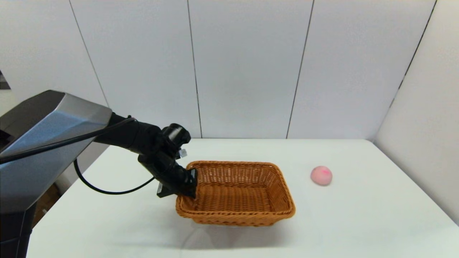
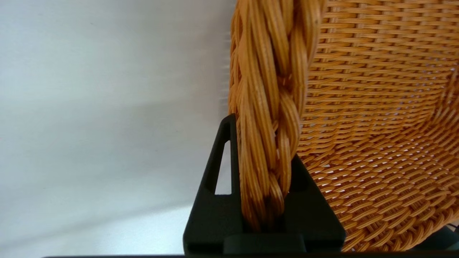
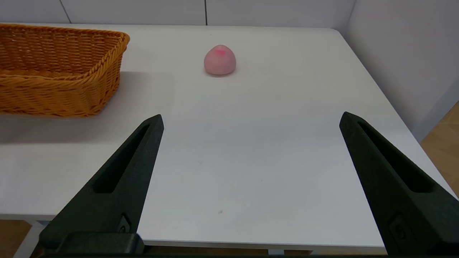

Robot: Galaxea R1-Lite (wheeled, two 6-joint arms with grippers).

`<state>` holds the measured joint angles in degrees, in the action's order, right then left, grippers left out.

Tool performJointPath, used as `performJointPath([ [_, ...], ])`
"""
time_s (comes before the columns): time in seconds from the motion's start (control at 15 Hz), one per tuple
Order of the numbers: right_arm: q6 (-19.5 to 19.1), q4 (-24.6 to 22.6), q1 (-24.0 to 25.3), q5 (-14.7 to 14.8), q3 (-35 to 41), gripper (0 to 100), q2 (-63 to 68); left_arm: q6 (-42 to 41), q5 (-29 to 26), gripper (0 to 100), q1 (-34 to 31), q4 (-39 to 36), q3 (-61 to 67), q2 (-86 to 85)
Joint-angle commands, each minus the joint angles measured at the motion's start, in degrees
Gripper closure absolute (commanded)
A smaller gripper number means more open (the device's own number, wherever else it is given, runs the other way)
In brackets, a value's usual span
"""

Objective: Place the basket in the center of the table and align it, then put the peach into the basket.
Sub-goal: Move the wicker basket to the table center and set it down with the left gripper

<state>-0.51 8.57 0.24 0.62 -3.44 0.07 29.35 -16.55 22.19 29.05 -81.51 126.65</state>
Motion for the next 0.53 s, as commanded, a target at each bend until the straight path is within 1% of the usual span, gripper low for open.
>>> performJointPath([
  [0.07, 0.0, 0.0, 0.0, 0.0, 0.0, 0, 0.1, 1.5, 1.3, 0, 0.0, 0.0, -0.4, 0.7],
  [0.33, 0.0, 0.0, 0.0, 0.0, 0.0, 0, 0.1, 1.1, 1.3, 0, -1.6, 0.5, -0.6, -1.1],
  [0.4, 0.0, 0.0, 0.0, 0.0, 0.0, 0, 0.1, 1.0, 1.3, 0, -2.6, 0.6, -0.5, -2.2],
  [0.53, 0.0, 0.0, 0.0, 0.0, 0.0, 0, 0.2, -0.4, 1.3, 0, -6.6, 0.7, -0.3, -4.9],
])
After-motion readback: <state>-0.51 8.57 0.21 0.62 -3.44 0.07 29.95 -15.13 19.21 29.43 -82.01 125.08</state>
